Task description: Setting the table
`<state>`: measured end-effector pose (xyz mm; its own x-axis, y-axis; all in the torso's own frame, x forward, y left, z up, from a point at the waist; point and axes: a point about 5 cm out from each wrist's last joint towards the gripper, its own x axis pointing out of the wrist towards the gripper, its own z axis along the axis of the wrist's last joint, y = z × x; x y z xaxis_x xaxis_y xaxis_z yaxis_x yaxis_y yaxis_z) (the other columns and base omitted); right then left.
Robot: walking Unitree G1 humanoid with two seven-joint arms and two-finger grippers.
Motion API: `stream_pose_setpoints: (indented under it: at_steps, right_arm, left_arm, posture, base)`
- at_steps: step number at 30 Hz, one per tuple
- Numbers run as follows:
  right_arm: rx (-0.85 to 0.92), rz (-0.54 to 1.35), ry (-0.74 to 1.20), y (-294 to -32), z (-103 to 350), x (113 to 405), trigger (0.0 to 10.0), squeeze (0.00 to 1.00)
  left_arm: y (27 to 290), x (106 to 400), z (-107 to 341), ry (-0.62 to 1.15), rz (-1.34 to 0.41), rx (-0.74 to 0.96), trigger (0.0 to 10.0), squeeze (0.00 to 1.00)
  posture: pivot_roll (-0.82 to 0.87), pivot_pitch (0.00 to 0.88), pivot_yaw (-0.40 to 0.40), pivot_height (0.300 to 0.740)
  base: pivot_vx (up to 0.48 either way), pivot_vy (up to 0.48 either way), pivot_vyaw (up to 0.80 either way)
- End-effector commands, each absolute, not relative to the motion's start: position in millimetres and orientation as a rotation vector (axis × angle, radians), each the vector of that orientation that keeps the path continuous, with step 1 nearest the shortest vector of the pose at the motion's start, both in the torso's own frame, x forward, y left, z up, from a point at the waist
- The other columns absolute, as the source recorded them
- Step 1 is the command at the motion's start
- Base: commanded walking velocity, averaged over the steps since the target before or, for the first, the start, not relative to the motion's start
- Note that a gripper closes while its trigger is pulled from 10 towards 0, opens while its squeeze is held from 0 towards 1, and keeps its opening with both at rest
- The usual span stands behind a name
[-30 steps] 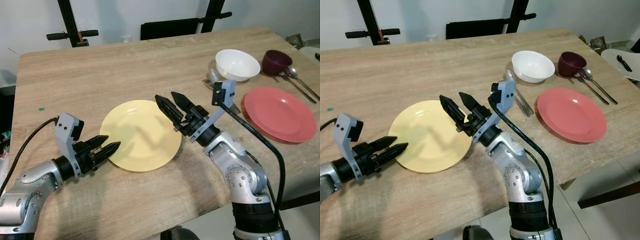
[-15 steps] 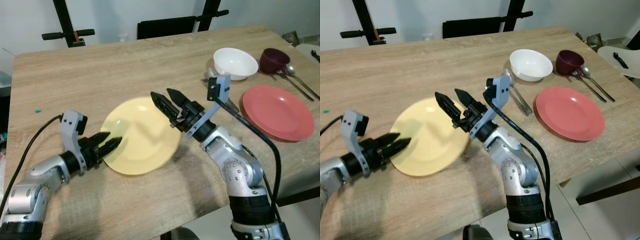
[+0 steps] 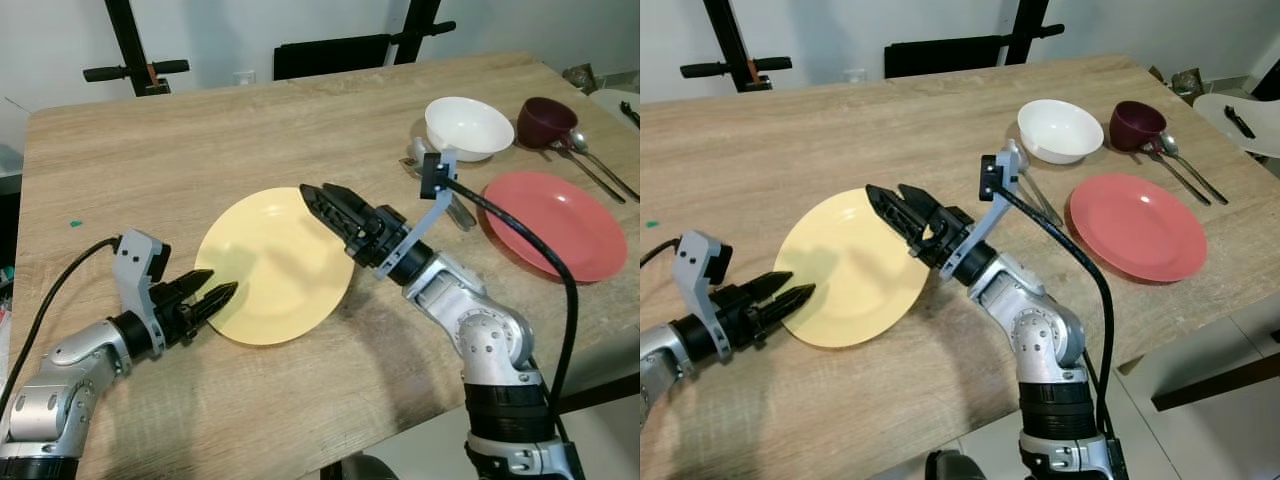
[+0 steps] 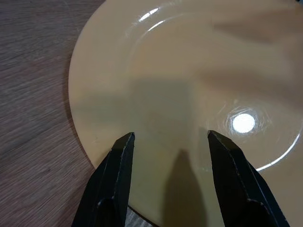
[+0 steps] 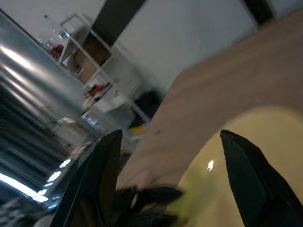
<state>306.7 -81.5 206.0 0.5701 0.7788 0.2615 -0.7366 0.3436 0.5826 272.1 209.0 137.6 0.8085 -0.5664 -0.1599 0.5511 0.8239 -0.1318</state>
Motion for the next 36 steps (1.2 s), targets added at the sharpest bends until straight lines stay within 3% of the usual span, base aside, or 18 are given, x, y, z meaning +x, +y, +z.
stream_pose_setpoints:
  at_steps: [1, 17, 18, 19, 20, 26, 27, 28, 33, 34, 36]
  right_arm:
    - [0.790, 0.999, 0.135, -84, 197, 306, 10.0, 0.00]
    - [0.983, 1.039, 0.321, -43, 169, 308, 10.0, 0.00]
    - [0.991, 1.040, 0.321, -42, 169, 308, 9.0, 0.00]
    - [1.006, 1.044, 0.319, -41, 169, 309, 5.0, 0.00]
    - [1.016, 1.045, 0.318, -39, 169, 309, 3.9, 0.00]
    - [1.001, 1.042, 0.304, -42, 171, 311, 2.9, 0.00]
    - [0.989, 1.041, 0.299, -43, 171, 311, 2.9, 0.00]
    - [0.968, 1.025, 0.290, -46, 172, 312, 10.0, 0.00]
    - [0.823, 0.976, 0.205, -69, 182, 318, 10.0, 0.00]
    - [0.717, 0.939, 0.124, -89, 196, 322, 10.0, 0.00]
    - [0.665, 0.916, 0.094, -99, 201, 323, 10.0, 0.00]
  left_arm:
    - [214, 266, 115, 0.311, -0.561, -0.094, 10.0, 0.00]
    - [216, 263, 117, 0.293, -0.550, -0.088, 10.0, 0.00]
    - [216, 263, 117, 0.293, -0.549, -0.087, 10.0, 0.00]
    - [216, 263, 117, 0.293, -0.549, -0.086, 10.0, 0.00]
    - [216, 264, 117, 0.293, -0.548, -0.086, 10.0, 0.00]
    - [215, 264, 117, 0.291, -0.551, -0.086, 10.0, 0.00]
    - [215, 264, 117, 0.291, -0.551, -0.085, 10.0, 0.00]
    - [215, 264, 117, 0.292, -0.551, -0.084, 10.0, 0.00]
    - [215, 264, 117, 0.293, -0.549, -0.080, 10.0, 0.00]
    - [214, 264, 116, 0.297, -0.552, -0.079, 10.0, 0.00]
    - [214, 264, 116, 0.299, -0.555, -0.078, 10.0, 0.00]
  posture:
    - [-0.04, 0.122, -0.024, 0.740]
    - [-0.01, 0.105, -0.033, 0.740]
    - [-0.01, 0.104, -0.033, 0.740]
    - [-0.01, 0.103, -0.033, 0.740]
    - [-0.01, 0.103, -0.033, 0.740]
    - [-0.01, 0.104, -0.032, 0.740]
    - [-0.01, 0.104, -0.032, 0.740]
    - [-0.01, 0.104, -0.032, 0.740]
    - [-0.01, 0.107, -0.033, 0.740]
    - [-0.02, 0.109, -0.029, 0.740]
    - [-0.02, 0.109, -0.029, 0.740]
  base:
    - [0.000, 0.000, 0.00]
    - [0.000, 0.000, 0.00]
    - [0.000, 0.000, 0.00]
    - [0.000, 0.000, 0.00]
    - [0.000, 0.000, 0.00]
    - [0.000, 0.000, 0.00]
    - [0.000, 0.000, 0.00]
    - [0.000, 0.000, 0.00]
    - [0.000, 0.000, 0.00]
    - [0.000, 0.000, 0.00]
    - [0.000, 0.000, 0.00]
